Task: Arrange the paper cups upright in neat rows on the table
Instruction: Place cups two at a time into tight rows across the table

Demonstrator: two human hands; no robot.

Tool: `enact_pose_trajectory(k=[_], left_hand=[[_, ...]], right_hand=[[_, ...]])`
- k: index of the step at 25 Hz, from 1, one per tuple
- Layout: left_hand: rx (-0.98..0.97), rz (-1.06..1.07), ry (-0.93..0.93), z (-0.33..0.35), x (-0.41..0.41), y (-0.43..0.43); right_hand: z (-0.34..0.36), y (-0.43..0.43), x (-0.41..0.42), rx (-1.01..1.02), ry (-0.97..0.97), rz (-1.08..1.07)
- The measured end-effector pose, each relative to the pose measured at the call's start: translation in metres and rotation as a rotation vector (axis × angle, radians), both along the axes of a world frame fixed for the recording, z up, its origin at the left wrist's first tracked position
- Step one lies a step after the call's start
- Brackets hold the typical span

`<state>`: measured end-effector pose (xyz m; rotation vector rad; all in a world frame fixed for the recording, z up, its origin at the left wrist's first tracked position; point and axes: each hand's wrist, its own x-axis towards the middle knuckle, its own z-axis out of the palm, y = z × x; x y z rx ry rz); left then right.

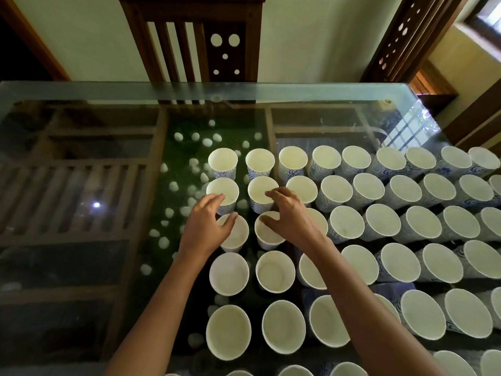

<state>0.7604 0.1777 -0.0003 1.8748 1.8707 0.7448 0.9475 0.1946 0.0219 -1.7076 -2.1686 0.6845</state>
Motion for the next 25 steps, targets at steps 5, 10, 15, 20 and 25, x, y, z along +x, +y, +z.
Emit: enact_pose_trajectory(k=[5,10,15,20,25], left_hand=[[0.011,-0.007,0.074,0.002,-0.002,0.036],[-0.075,0.016,0.099,-0.002,-0.002,0.057],[-0.127,-0.002,0.058,-0.008,-0.002,0.060],[-0.133,-0.046,0.038,-0.007,0.003,0.057],[-0.137,-0.061,0.040,-0.006,0.007,0.054]], right_hand=[[0.002,0.031,-0.006,0.000,-0.009,-0.020],[0.001,0.047,-0.011,-0.035,-0.029,-0.018],[0.000,0.049,-0.011,-0.057,-0.024,-0.015],[0.000,0.048,-0.008,-0.053,-0.041,-0.015],[0.001,0.047,-0.005,-0.050,-0.053,-0.008]])
